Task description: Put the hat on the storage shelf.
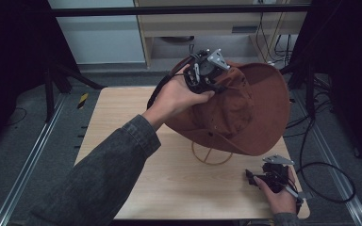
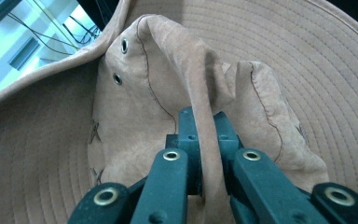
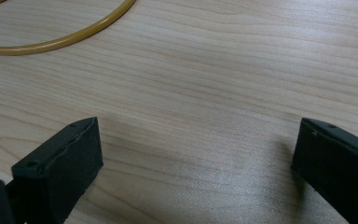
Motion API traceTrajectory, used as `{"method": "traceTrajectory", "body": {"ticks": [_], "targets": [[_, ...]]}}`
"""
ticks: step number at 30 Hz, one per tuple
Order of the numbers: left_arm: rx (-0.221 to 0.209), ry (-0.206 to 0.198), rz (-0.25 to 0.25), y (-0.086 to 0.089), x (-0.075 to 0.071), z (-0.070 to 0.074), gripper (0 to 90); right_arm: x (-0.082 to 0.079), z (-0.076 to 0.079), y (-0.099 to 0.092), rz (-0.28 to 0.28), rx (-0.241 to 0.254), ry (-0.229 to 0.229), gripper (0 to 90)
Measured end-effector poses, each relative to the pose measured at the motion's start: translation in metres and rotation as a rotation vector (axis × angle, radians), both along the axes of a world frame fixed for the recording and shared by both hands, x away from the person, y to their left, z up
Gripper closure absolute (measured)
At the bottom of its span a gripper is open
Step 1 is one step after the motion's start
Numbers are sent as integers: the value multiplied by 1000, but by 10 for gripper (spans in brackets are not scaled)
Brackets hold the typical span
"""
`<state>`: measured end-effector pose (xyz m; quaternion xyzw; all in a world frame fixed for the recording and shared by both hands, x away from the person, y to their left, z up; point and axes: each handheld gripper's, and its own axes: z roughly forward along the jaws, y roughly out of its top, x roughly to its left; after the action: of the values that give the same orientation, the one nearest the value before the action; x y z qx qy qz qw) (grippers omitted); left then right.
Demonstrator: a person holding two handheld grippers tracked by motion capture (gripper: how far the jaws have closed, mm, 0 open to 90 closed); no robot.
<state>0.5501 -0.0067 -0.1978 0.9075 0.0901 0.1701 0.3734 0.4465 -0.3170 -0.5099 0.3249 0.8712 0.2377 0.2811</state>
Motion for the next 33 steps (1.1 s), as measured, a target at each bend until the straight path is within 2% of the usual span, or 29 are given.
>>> {"method": "traceTrajectory", "body": {"ticks": [5,15,23,26,29,33], "targets": [[-2,14,5,-4,6,-5,854,0,0,0,-1,0,0,17],[27,43,13,-10,11,-21,844,0,0,0,-2,2,3,16],[25,62,12,-12,14,-28,835,0,0,0,-2,2,3,16],[17,61,18,-12,15,-29,807,0,0,0,-2,1,2,16],[3,58,33,-11,16,-32,742,0,0,0,-2,1,3,16],[-15,70,34,-9,17,-34,703,0,0,0,-1,1,3,16]]}}
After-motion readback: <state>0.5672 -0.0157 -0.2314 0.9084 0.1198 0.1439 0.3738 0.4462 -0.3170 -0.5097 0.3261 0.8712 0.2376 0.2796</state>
